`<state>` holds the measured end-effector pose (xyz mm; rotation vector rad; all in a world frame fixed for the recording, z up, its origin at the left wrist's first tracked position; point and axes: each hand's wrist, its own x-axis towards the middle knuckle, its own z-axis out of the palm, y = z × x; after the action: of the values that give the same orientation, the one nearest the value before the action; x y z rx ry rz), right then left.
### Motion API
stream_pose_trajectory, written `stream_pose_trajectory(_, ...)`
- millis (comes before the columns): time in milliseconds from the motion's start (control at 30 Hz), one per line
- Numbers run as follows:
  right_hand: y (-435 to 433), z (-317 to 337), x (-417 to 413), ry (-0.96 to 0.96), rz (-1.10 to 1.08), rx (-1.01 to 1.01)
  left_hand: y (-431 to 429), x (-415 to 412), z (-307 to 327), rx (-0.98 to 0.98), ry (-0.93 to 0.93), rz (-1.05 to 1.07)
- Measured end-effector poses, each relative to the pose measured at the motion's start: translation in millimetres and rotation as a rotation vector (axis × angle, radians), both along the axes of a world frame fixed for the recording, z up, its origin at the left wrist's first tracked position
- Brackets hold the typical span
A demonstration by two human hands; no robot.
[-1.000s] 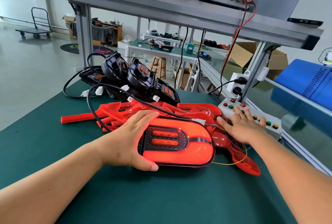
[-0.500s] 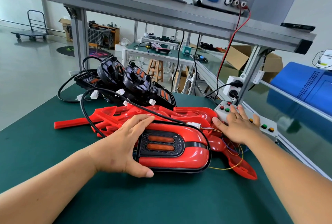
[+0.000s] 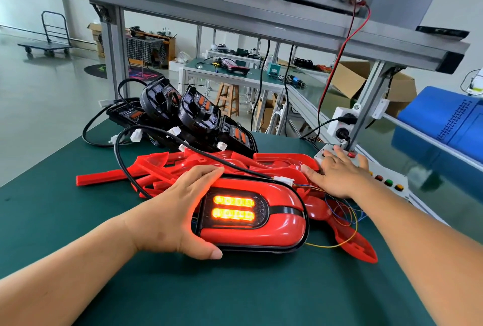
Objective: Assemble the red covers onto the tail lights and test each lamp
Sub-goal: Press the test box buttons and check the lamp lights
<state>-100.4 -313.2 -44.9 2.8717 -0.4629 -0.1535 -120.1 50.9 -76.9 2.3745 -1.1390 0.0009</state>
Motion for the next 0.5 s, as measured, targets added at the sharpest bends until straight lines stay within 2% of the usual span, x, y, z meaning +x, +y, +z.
stream_pose_trajectory(500, -0.5, -5.1, -0.5, -0.024, -0.003, -0.011, 0.1, 0.8, -1.2, 0.011, -0.024, 0.008)
